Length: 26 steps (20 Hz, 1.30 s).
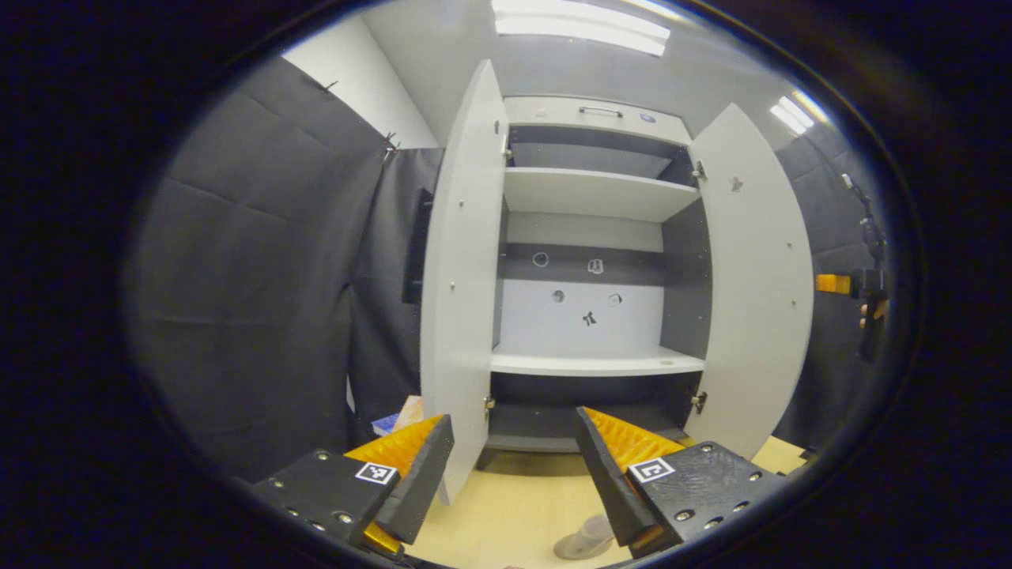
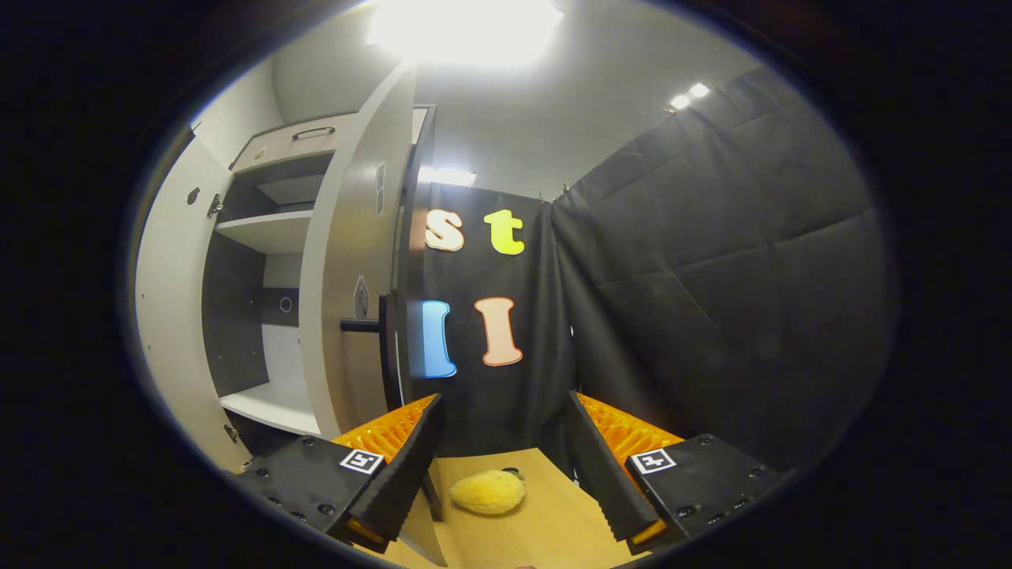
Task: Grasp the bottle in the cabinet with the left hand and place it on the coaster, then close the right door with the right hand and the left door with the left hand.
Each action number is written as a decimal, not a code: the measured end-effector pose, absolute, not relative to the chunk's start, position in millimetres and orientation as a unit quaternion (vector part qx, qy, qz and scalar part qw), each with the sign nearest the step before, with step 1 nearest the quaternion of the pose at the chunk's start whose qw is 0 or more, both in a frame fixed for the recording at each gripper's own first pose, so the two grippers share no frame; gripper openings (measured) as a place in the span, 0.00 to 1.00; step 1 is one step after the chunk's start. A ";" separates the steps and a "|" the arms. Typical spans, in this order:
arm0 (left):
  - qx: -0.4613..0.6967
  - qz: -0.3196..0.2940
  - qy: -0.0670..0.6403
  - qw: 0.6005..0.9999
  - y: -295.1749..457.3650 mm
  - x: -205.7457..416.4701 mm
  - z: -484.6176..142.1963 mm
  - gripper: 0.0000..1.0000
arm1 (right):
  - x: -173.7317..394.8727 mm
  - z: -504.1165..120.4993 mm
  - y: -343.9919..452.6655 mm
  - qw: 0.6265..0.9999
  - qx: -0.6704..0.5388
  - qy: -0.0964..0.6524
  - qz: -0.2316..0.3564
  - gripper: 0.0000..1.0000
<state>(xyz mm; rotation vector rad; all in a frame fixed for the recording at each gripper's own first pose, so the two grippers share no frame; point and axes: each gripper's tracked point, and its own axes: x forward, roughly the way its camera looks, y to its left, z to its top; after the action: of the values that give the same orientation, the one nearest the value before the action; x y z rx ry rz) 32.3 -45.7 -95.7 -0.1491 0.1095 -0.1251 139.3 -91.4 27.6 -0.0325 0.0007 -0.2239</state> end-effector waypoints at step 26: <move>-0.078 -0.041 0.065 0.994 74.8 119.2 -136.1 0.90 | 136.4 26.4 -10.5 0.989 -0.009 -0.003 -0.149 0.95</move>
<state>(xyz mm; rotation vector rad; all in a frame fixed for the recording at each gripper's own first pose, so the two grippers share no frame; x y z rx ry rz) 119.2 74.8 -136.1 -0.1572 0.1311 -0.0827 136.4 -10.5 26.4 -0.0187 -0.0060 -0.2987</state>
